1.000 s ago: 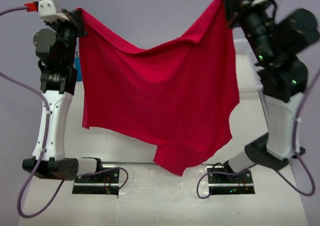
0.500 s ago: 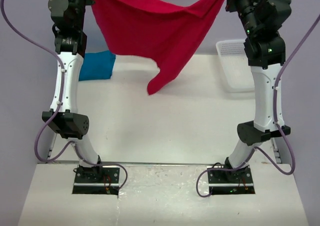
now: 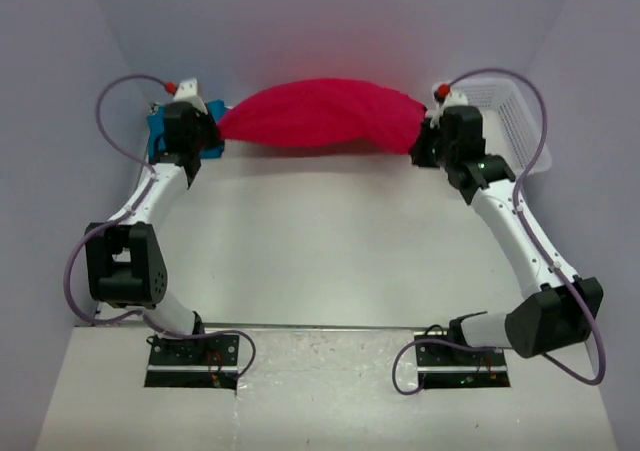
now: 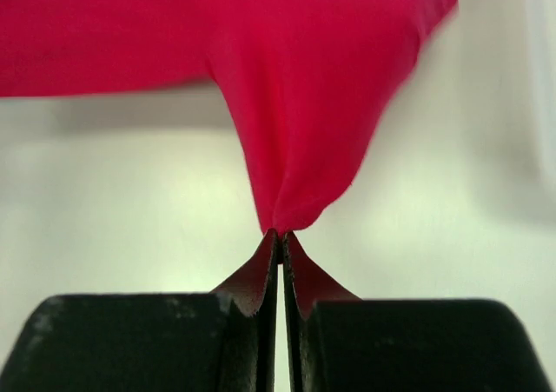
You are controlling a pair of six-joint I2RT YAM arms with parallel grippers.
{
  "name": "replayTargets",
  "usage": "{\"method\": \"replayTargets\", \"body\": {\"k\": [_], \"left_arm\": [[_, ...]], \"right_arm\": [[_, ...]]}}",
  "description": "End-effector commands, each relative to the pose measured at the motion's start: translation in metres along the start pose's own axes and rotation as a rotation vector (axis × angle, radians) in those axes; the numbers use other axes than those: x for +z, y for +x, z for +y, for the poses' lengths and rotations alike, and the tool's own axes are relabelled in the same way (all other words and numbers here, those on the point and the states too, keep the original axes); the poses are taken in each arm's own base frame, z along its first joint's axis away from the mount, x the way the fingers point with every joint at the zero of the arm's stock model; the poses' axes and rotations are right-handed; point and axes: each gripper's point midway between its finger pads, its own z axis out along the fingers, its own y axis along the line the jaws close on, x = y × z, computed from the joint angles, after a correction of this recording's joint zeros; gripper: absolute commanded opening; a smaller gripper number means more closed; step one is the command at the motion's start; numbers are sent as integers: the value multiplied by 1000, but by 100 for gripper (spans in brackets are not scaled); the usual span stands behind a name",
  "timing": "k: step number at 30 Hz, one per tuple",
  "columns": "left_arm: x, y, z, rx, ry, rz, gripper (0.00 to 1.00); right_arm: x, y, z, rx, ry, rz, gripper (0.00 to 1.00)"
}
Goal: Fold and stack the t-shirts
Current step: Flatten out the tshirt
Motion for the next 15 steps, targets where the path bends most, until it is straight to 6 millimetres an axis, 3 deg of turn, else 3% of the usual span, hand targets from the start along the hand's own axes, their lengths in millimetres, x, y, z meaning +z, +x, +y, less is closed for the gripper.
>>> {"method": "replayTargets", "body": {"k": [1, 2, 3, 4, 5, 6, 8, 9, 12, 15], "left_arm": [[-28, 110, 15, -131, -37, 261, 0], [-37, 135, 21, -151, -71, 336, 0], [-45, 156, 29, -165, -113, 391, 0], [-54, 178, 38, -187, -166, 443, 0], [-68, 196, 43, -197, -205, 524, 0], [-74, 205, 47, -199, -248, 548, 0], [-88, 222, 47, -236, -266, 592, 0], [-93, 228, 44, -243, -266, 600, 0], [-112, 253, 39, -250, -246, 658, 0], [-125, 265, 45, -246, -280, 667, 0]], "right_arm": [[-35, 57, -5, 207, 37, 36, 0], [-40, 71, -13, 236, 81, 47, 0], [-40, 109, -20, 246, 101, 116, 0], [-51, 115, -14, 266, 88, 109, 0], [-55, 126, -23, 281, 147, 118, 0], [-58, 149, -30, 300, 179, 169, 0], [-68, 160, -40, 336, 230, 164, 0], [-67, 175, -45, 343, 244, 175, 0], [-70, 197, -43, 370, 226, 223, 0], [-70, 219, -45, 377, 243, 275, 0]]}}
